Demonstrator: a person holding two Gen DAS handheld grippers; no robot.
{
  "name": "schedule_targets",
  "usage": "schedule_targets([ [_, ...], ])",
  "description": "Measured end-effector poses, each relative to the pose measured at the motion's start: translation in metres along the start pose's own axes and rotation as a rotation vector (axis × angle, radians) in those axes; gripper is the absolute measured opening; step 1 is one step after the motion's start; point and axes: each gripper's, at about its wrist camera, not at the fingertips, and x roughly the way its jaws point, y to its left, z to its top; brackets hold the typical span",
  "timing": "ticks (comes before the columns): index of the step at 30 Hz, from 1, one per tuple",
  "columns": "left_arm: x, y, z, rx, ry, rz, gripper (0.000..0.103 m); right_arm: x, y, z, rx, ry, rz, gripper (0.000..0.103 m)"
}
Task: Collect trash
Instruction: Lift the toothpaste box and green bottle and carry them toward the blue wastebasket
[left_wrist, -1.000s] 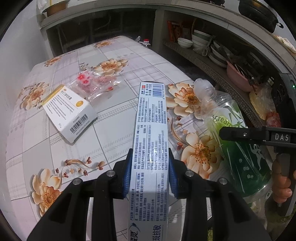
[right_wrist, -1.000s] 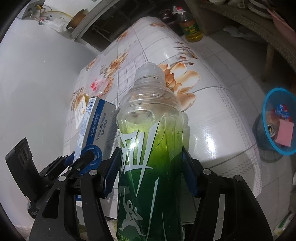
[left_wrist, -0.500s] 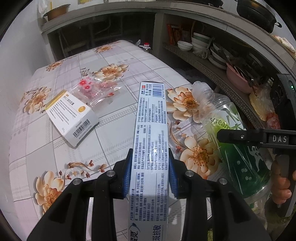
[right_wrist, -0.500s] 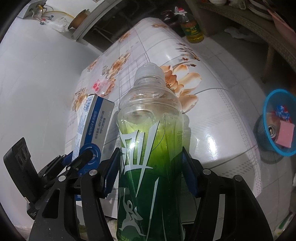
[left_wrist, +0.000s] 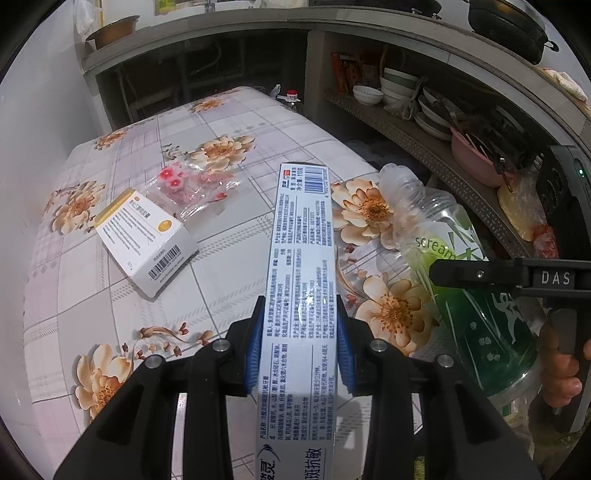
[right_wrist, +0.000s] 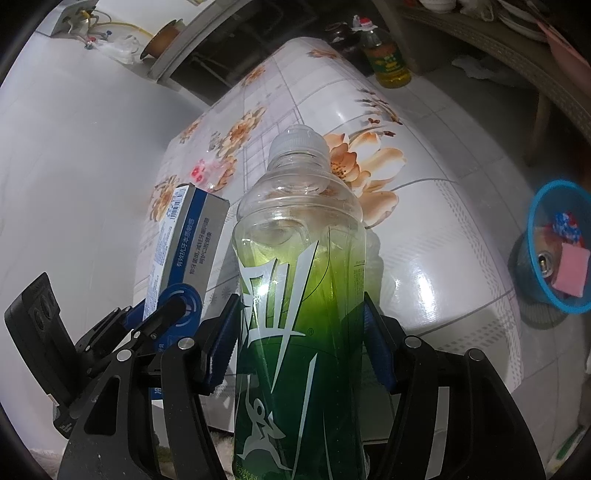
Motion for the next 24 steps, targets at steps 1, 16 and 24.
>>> schedule_targets([
  [1,-0.0004,-0.0009,0.0,0.001,-0.001,0.001,0.033,-0.0001,0.0002,0.0003,-0.001,-0.001,0.0,0.059],
  [16,-0.0049,-0.0042,0.0011,0.012,-0.012,0.005,0.033,-0.0004,0.0025,0.0015,-0.006,-0.002,0.004,0.059],
  [24,-0.0057,-0.005,0.0031,0.016,-0.015,0.008,0.033,-0.0018,0.0042,0.0041,-0.005,-0.006,0.007,0.059],
])
